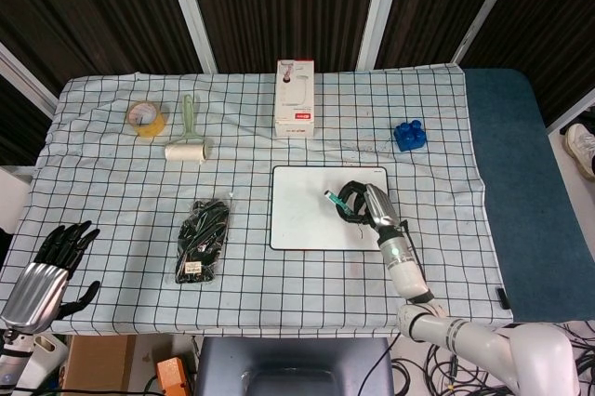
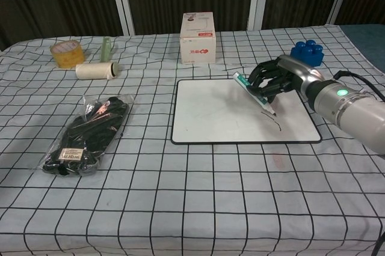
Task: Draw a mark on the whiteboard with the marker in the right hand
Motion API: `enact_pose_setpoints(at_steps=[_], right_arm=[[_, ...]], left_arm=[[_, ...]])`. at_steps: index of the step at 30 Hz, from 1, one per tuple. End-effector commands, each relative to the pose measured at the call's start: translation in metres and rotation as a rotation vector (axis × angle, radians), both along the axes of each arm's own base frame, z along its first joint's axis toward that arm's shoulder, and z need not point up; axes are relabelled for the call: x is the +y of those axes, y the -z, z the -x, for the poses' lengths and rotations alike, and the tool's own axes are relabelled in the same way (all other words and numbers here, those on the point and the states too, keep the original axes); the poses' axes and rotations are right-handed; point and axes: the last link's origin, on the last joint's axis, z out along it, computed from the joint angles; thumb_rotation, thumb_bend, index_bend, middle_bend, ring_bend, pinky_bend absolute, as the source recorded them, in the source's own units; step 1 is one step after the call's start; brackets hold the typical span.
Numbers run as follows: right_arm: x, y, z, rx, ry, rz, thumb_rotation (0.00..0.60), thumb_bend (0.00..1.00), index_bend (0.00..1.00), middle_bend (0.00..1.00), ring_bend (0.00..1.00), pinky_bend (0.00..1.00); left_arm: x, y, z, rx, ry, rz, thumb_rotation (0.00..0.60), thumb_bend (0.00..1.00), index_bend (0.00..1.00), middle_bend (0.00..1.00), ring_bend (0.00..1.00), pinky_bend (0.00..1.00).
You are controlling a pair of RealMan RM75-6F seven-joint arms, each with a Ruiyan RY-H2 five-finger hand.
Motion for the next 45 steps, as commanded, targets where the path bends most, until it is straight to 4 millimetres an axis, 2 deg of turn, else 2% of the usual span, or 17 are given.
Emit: enact_pose_setpoints(at_steps=[1,34,45], right_arm=[[0.0003,0.0014,-0.0003,0.0,-0.002,-0.002,0.6,0.43,1.0,0.76,0.67,0.56],[0.0028,0.0081,0.0001,0.025,-0.018,-0.005,0.6,0.43,1.0,0.76,0.67,0.58],[0.0016,0.0073,0.0062,0.053,-0.018,0.004,0.6,0.43,1.0,0.76,0.67,0.59]], left_arm=[[-0.0001,0.0001,-0.0001,0.0,0.001,0.0,0.6,0.36,0.0,0.0,0.0,0.03],[-0.0009,-0.0003,-0.0003,-0.002,0.004,0.002,0.6,0.36,0.0,0.0,0.0,0.03],[-0.0008,-0.0002,-0.0002,-0.002,0.003,0.003,0.6,0.36,0.0,0.0,0.0,0.03]])
